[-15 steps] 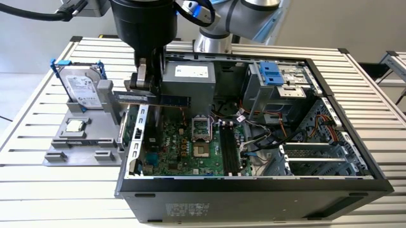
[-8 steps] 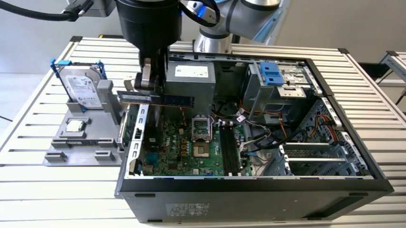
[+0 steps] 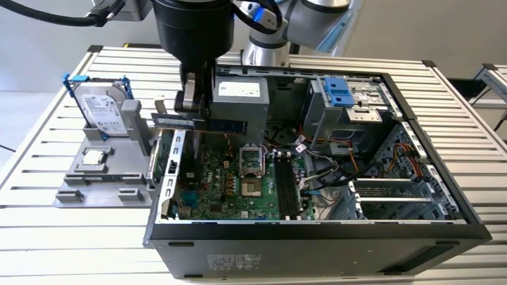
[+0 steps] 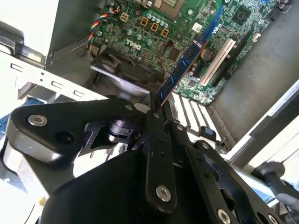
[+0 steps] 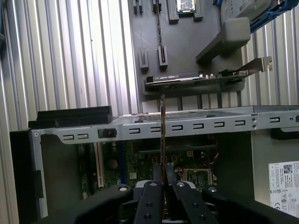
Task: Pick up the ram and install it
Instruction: 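Pick up the ram and move it above insertion slot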
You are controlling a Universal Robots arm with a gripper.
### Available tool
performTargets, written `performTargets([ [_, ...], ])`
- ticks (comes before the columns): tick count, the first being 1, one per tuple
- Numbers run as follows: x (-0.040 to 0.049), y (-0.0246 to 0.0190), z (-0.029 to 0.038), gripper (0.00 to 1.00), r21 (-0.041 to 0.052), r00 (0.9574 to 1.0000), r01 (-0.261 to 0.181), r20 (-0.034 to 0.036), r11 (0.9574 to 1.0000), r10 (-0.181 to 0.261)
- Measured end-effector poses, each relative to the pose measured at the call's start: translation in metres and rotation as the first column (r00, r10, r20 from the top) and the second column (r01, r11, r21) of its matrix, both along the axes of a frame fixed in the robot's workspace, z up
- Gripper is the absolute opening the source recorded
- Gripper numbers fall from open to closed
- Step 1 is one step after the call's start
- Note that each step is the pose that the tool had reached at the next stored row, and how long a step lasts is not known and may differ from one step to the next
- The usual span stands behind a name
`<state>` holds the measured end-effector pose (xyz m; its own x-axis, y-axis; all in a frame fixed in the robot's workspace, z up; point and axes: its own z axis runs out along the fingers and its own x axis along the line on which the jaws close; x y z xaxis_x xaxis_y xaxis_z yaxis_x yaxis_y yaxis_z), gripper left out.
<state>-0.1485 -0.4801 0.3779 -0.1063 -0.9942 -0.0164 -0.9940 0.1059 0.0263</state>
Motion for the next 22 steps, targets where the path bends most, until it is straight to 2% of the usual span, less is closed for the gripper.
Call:
performTargets([
  [16, 0.0114, 0.0007, 0.0, 0.0, 0.0001, 1.0, 0.007, 0.0, 1.0, -0.007],
  [22, 0.0191, 0.0015, 0.0, 0.0, 0.0, 1.0, 0.009, 0.0, 1.0, -0.009],
])
